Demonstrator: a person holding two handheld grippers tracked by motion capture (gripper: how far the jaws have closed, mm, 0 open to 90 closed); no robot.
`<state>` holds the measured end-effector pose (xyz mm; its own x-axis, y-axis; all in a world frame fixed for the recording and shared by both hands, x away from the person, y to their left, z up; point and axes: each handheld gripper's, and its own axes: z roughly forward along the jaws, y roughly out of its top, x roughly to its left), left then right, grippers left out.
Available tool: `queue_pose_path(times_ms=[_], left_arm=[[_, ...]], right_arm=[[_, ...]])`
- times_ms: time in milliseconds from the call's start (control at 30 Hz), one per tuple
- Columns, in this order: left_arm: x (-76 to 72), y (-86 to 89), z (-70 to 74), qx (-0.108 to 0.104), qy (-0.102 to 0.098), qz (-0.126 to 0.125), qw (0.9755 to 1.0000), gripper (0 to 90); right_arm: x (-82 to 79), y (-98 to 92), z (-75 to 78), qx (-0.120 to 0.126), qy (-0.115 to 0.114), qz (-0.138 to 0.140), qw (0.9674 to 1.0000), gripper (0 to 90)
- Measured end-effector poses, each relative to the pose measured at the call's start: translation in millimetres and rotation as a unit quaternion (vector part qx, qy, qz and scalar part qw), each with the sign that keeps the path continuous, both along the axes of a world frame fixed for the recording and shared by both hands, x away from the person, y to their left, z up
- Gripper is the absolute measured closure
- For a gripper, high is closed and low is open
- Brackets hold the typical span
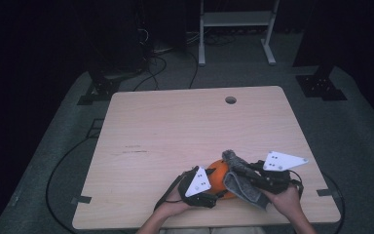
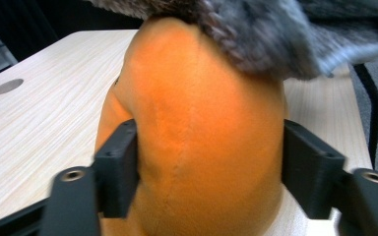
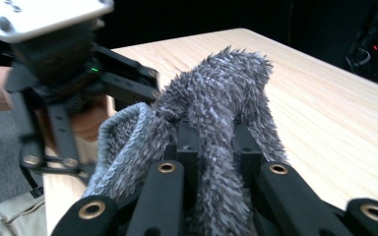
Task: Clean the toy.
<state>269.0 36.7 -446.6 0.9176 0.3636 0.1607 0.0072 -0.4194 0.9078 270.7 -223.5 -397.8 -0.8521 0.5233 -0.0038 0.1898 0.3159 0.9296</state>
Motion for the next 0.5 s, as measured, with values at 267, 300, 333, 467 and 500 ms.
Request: queue_pose_path(times_ms=[267,300,333,467,500], left_arm=[[9.2,-1.5,-0.6,0.005,0.029,0.005,0.9995,17.9],[7.4,-2.2,-1.0,0.008,0.024,0.005,0.9997,21.9],[5.8,-2.8,-1.0,0.011,0.019,0.001,0.9998,23.8],[-0.8,-5.1,-2.3,0.035,-0.004,-0.016,0.9993,27.7],[-0.1,-2.3,-2.3,0.034,-0.002,-0.017,0.9993,29.2]], right_arm=[[-2.3,-8.9,-2.5,-0.010,0.003,-0.006,0.9999,77.8],[-6.0,-4.6,1.0,-0.023,-0.004,-0.007,0.9997,77.8],[-9.9,0.6,4.6,-0.031,-0.013,-0.005,0.9994,77.8],[-17.7,27.0,12.0,-0.058,-0.023,0.033,0.9975,77.8],[-16.7,29.3,11.4,-0.063,-0.023,0.035,0.9971,77.8]])
